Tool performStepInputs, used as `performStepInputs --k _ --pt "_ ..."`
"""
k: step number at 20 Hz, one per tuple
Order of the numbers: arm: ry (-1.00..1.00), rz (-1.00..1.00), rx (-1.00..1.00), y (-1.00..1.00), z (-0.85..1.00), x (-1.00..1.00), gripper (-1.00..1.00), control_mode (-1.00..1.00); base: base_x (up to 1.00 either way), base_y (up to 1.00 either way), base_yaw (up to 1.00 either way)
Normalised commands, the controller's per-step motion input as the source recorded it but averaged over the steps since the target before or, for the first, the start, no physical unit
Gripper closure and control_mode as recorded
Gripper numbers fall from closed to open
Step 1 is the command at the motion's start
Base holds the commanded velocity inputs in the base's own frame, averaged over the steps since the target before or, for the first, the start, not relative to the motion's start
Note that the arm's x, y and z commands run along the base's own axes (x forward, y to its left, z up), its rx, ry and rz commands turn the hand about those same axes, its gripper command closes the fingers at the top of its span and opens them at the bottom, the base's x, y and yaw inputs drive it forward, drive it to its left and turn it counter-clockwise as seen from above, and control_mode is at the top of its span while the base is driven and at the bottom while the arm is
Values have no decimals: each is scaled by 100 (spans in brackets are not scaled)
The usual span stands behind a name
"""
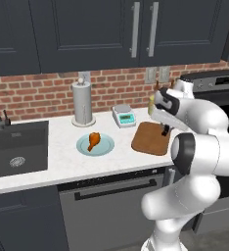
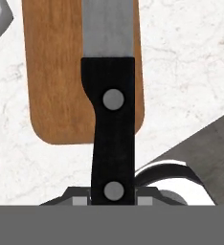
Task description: Pick up the knife from the drawer and place it on the cutting board. Then place the meat from the plate to the cutting board.
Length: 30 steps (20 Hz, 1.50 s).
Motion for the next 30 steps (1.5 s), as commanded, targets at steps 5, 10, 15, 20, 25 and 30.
performStepInputs --k 5,10,15,20,25,30 --pt "3 -1 0 -7 -33 6 100 -100 0 0 0" --pt "1 4 -1 0 -19 3 100 -100 0 0 0" --pt "0 4 0 0 -14 2 100 -100 0 0 0" --pt "2 3 0 -2 -24 9 100 -100 0 0 0" --pt "4 1 0 -2 -31 17 100 -100 0 0 0" --pt "6 0 0 -7 -31 33 100 -100 0 0 0"
